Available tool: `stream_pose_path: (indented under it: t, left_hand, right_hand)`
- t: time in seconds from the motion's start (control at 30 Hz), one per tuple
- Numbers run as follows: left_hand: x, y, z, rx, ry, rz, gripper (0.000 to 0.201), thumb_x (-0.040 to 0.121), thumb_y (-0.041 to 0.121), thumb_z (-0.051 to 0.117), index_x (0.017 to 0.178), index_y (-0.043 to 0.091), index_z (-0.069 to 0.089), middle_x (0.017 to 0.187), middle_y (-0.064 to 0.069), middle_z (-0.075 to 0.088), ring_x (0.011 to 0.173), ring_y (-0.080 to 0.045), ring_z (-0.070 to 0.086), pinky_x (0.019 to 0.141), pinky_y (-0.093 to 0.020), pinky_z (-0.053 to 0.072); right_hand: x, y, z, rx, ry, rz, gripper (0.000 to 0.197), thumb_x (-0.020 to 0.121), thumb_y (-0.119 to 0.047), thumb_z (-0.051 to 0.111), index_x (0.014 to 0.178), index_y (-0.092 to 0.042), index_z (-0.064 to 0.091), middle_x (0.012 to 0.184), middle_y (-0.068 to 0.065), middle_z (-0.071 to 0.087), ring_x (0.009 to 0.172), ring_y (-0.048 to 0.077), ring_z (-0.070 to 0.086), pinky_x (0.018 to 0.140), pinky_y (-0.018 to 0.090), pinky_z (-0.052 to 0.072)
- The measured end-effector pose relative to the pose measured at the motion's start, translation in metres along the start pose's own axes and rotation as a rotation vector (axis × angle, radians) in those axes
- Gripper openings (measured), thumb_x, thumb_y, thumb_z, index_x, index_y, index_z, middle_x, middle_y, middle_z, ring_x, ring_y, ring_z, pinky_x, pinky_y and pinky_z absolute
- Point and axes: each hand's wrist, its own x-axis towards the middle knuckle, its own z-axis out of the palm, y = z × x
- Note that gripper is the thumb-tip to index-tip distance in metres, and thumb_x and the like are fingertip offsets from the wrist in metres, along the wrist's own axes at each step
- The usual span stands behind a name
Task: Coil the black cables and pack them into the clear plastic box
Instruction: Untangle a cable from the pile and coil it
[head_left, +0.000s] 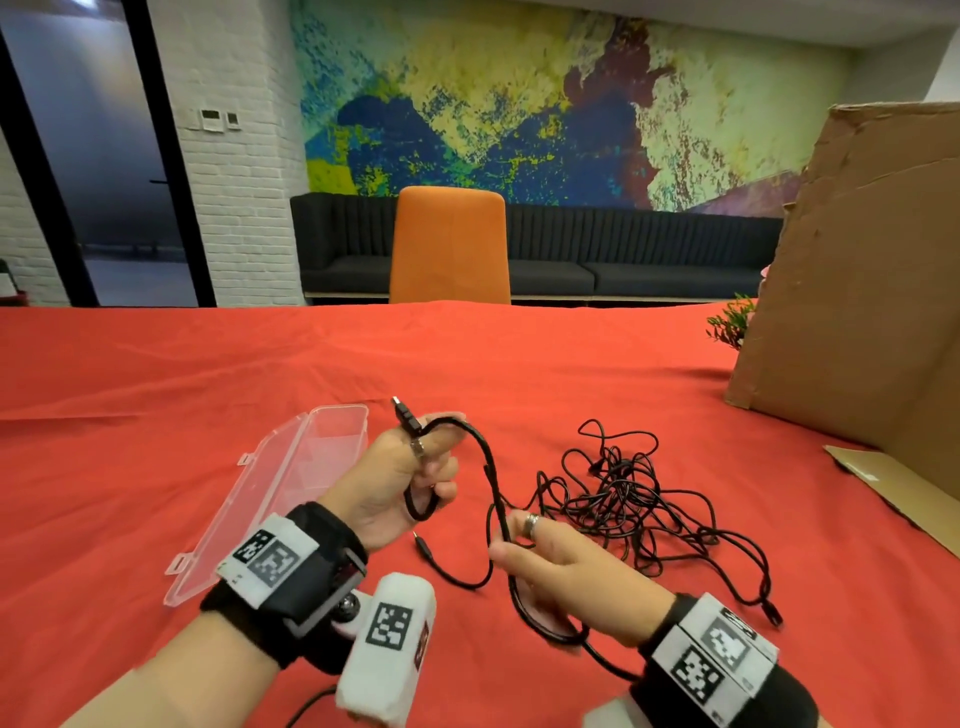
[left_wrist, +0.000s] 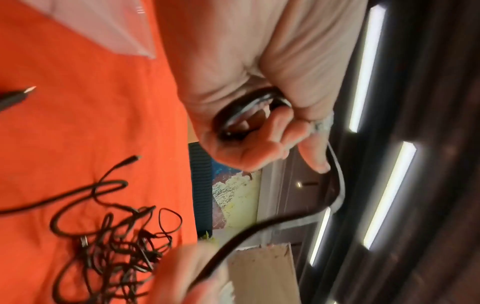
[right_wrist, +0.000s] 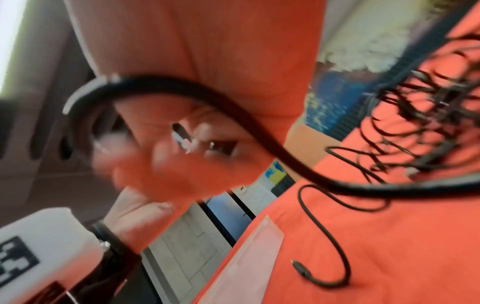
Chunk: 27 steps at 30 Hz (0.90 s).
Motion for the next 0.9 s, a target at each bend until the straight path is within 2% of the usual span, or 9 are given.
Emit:
stream_pose_path:
  t: [0.1,0.17,0.27,0.37,0.53,0.6,0.7,0.77,0.9]
  left_hand:
    - [-0.004,-0.003,-0.003,0.049,-0.166,-0.066,0.056,0.059,0.008,0.081,0.110,0.011,0.060,0.051,0.008,0.029,0.043,-0.003,0.031,0.041,-0.016,0.034]
    - [-0.007,-0.008,0.004,0.196,-0.211,-0.090,0.055,0.065,0.003,0.072,0.118,0.009,0.057,0.056,0.006,0.029,0.044,-0.002,0.035,0.044,-0.016,0.036]
    - [-0.006,-0.007,0.017,0.398,-0.182,-0.043,0.030,0.070,0.015,0.077,0.096,0.009,0.064,0.070,0.003,0.052,0.060,-0.004,0.052,0.059,-0.022,0.046]
    - [-0.004,-0.003,0.018,0.435,-0.240,-0.040,0.016,0.075,0.020,0.071,0.078,0.009,0.059,0.074,-0.005,0.058,0.071,-0.015,0.059,0.072,-0.032,0.050]
    - [-0.003,0.005,0.004,0.317,-0.017,-0.012,0.037,0.076,0.024,0.069,0.063,0.023,0.035,0.050,0.007,0.022,0.040,-0.008,0.024,0.045,-0.026,0.045]
    - [-0.006,0.005,-0.004,0.395,0.011,-0.060,0.035,0.075,0.030,0.066,0.062,0.023,0.034,0.049,0.006,0.027,0.040,-0.008,0.028,0.043,-0.023,0.039]
    - [-0.010,-0.001,-0.006,0.604,-0.132,-0.239,0.036,0.070,0.038,0.076,0.069,0.020,0.044,0.075,-0.005,0.067,0.060,-0.015,0.056,0.046,-0.020,0.037]
    - [-0.012,-0.006,-0.004,0.653,-0.266,-0.353,0.034,0.070,0.032,0.076,0.069,0.020,0.044,0.094,-0.005,0.073,0.072,-0.019,0.062,0.046,-0.017,0.036]
    - [-0.019,-0.009,-0.001,0.691,-0.525,-0.475,0.043,0.068,0.018,0.073,0.061,0.021,0.032,0.074,-0.003,0.072,0.071,-0.024,0.055,0.042,-0.017,0.023]
  right_hand:
    - [0.000,0.006,-0.002,-0.041,0.095,0.012,0.035,0.100,-0.020,0.036,0.065,-0.019,0.037,0.035,-0.012,0.031,0.030,0.004,0.025,0.035,0.016,0.020]
    - [0.006,0.004,-0.002,-0.103,0.115,0.029,0.040,0.099,-0.021,0.035,0.059,-0.021,0.035,0.036,-0.011,0.030,0.033,0.005,0.025,0.038,0.017,0.022]
    - [0.013,-0.006,0.002,-0.303,0.060,0.046,0.038,0.097,-0.020,0.037,0.059,-0.019,0.034,0.044,-0.009,0.034,0.036,0.004,0.027,0.041,0.018,0.025]
    - [0.014,-0.012,0.006,-0.337,-0.020,0.032,0.037,0.096,-0.024,0.039,0.060,-0.019,0.042,0.039,-0.008,0.036,0.036,0.005,0.032,0.042,0.017,0.027]
    - [-0.005,-0.010,-0.020,-0.256,-0.050,-0.062,0.044,0.094,-0.046,0.036,0.065,-0.021,0.057,0.041,-0.005,0.048,0.039,0.007,0.040,0.048,0.017,0.035]
    - [-0.012,-0.006,-0.034,-0.449,0.019,-0.131,0.040,0.091,-0.051,0.040,0.061,-0.027,0.054,0.053,-0.003,0.049,0.049,0.005,0.042,0.055,0.019,0.037]
    - [-0.009,-0.005,-0.040,-0.626,0.115,-0.175,0.033,0.095,-0.038,0.044,0.064,-0.028,0.044,0.054,-0.012,0.047,0.052,0.004,0.040,0.054,0.015,0.031]
    - [-0.002,-0.007,-0.039,-0.594,0.151,-0.205,0.028,0.094,-0.030,0.050,0.067,-0.027,0.043,0.050,-0.016,0.048,0.049,0.002,0.041,0.053,0.013,0.030]
    - [0.006,-0.002,-0.047,-0.545,0.179,-0.220,0.033,0.083,-0.034,0.066,0.071,-0.018,0.039,0.055,-0.010,0.039,0.049,0.005,0.033,0.051,0.017,0.027]
